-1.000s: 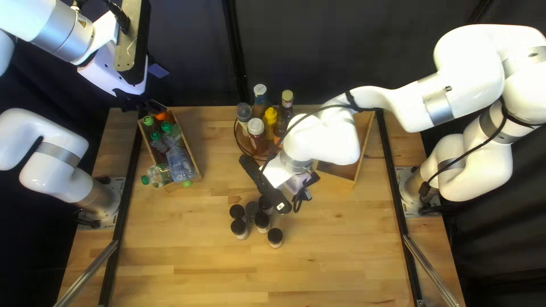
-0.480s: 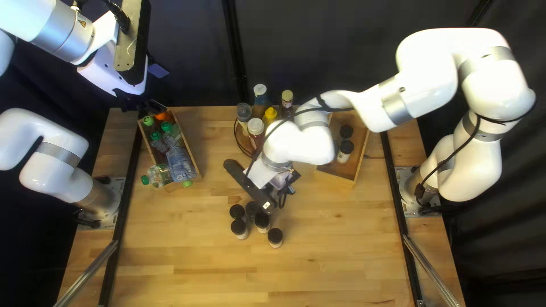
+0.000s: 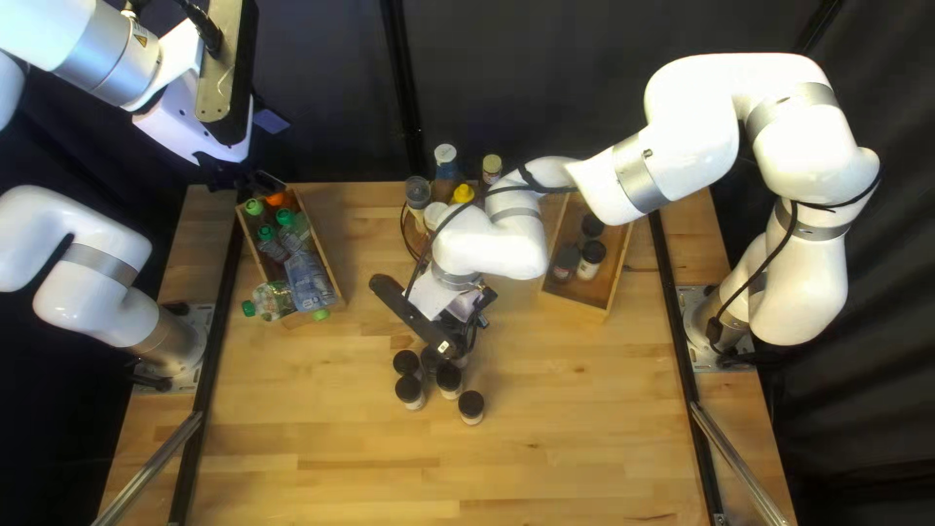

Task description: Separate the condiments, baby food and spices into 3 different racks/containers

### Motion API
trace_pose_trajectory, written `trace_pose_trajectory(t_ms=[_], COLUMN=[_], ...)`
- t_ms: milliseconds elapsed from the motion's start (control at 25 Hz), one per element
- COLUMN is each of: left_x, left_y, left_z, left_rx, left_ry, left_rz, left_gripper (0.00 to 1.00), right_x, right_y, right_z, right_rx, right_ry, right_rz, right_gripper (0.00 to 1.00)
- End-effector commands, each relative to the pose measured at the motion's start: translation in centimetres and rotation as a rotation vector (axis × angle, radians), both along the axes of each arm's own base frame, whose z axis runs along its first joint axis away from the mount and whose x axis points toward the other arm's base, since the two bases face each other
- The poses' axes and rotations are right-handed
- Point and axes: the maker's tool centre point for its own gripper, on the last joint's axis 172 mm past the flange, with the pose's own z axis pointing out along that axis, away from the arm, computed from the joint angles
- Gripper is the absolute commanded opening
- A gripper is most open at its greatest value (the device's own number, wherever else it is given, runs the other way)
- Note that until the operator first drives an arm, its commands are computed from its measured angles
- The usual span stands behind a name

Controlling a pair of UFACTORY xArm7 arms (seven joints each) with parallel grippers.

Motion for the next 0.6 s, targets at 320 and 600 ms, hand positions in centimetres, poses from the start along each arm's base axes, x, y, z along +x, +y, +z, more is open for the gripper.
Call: trace_pose_trajectory(t_ms=[320,600], left_x=[0.0,0.0], left_y=[0.0,0.0], left_z=[0.0,0.0], left_rx=[0.000,0.000], left_ry=[0.000,0.000], left_rz=[0.000,0.000], left_gripper=[1.00,1.00], right_x=[-8.0,-12.7], right_y=[-1.1,-5.7], right_z=[7.6,11.8], right_rx=[-0.014,-0.077], right_ry=[-0.007,-0.003], right_rz=[-0.177,-0.382], right_gripper=[0.00,0.00])
